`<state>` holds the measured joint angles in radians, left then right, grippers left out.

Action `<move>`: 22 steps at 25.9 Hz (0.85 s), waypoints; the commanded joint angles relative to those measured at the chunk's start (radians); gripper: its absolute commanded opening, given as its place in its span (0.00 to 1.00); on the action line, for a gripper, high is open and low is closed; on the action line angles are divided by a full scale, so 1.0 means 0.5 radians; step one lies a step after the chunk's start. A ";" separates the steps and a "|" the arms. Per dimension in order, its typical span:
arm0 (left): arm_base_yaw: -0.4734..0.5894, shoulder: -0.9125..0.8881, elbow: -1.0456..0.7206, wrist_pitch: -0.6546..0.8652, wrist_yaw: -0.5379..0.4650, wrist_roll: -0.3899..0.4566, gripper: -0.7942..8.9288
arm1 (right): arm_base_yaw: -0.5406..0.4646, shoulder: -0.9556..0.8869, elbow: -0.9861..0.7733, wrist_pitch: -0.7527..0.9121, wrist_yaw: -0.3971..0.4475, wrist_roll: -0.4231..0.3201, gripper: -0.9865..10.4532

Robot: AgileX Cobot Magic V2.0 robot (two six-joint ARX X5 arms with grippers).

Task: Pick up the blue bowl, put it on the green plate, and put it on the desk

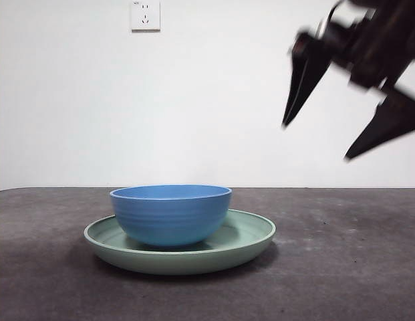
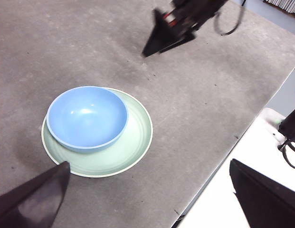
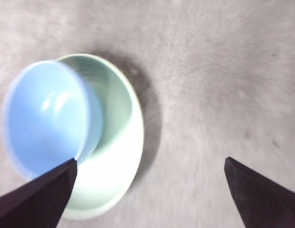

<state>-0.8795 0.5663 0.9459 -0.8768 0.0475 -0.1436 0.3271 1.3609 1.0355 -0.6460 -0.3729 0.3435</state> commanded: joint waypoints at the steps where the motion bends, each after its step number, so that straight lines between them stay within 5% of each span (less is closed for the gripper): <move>1: -0.018 0.003 0.028 0.020 -0.006 0.024 0.76 | 0.053 -0.266 0.028 -0.160 0.095 -0.040 0.52; 10: -0.018 0.003 0.028 0.169 -0.006 0.024 0.76 | 0.088 -1.229 0.028 -0.653 0.336 -0.039 0.57; 22: -0.018 0.003 0.028 0.288 -0.006 -0.009 0.76 | 0.088 -2.013 0.028 -1.010 0.345 -0.159 0.56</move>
<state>-0.8795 0.5663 0.9459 -0.7513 0.0475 -0.1448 0.3660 0.3553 1.0359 -1.1553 -0.2047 0.2829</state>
